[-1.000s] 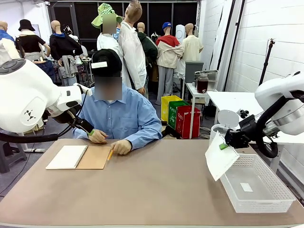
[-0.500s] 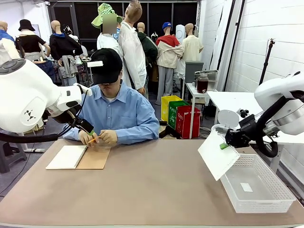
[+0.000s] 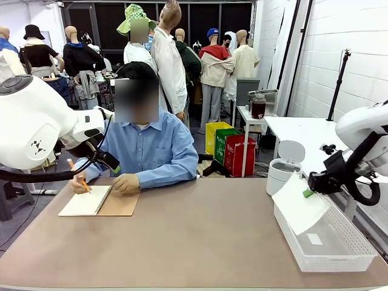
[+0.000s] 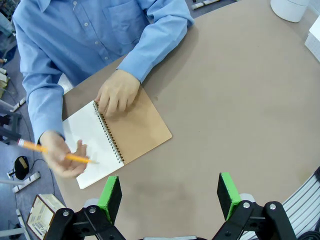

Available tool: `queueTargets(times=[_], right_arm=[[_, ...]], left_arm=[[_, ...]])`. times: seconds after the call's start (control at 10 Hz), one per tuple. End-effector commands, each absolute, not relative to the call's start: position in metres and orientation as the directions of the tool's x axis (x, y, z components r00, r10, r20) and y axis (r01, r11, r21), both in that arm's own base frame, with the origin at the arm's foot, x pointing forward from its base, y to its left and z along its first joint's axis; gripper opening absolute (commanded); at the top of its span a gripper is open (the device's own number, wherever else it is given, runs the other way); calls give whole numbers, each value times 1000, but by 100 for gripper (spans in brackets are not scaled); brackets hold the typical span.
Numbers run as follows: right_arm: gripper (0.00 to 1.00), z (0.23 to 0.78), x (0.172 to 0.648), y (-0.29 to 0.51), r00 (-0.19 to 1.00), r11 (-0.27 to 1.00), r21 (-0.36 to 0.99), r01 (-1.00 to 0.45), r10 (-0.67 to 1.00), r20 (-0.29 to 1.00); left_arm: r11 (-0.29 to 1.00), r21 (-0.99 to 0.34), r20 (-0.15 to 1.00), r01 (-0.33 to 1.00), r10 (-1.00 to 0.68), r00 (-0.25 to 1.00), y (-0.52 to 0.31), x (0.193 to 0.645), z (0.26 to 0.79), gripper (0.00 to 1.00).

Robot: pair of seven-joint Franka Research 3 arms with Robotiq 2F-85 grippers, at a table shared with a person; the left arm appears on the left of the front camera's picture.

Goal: Sort the paper based on its condition.
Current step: If a person hands you a paper, place it in the Organizing basket , and if it's crumpled, put it in the Trash can.

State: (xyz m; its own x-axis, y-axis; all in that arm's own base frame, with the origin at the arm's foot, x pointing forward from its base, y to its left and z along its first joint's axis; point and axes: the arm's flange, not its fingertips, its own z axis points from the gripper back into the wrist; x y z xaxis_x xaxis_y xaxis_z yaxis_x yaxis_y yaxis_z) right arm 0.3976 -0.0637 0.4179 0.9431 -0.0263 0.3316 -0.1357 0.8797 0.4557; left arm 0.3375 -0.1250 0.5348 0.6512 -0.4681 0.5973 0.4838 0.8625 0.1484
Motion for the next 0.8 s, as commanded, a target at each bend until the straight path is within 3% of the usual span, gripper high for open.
queueTargets(times=[0.0, 0.7], right_arm=[[0, 405, 396, -67, 956, 887, 453, -92, -48, 289], [0, 355, 390, -79, 956, 906, 424, -3, -121, 266]], left_arm=[[862, 147, 593, 485, -469, 654, -125, 337, 534, 100], [862, 147, 593, 485, -469, 654, -125, 337, 534, 100]])
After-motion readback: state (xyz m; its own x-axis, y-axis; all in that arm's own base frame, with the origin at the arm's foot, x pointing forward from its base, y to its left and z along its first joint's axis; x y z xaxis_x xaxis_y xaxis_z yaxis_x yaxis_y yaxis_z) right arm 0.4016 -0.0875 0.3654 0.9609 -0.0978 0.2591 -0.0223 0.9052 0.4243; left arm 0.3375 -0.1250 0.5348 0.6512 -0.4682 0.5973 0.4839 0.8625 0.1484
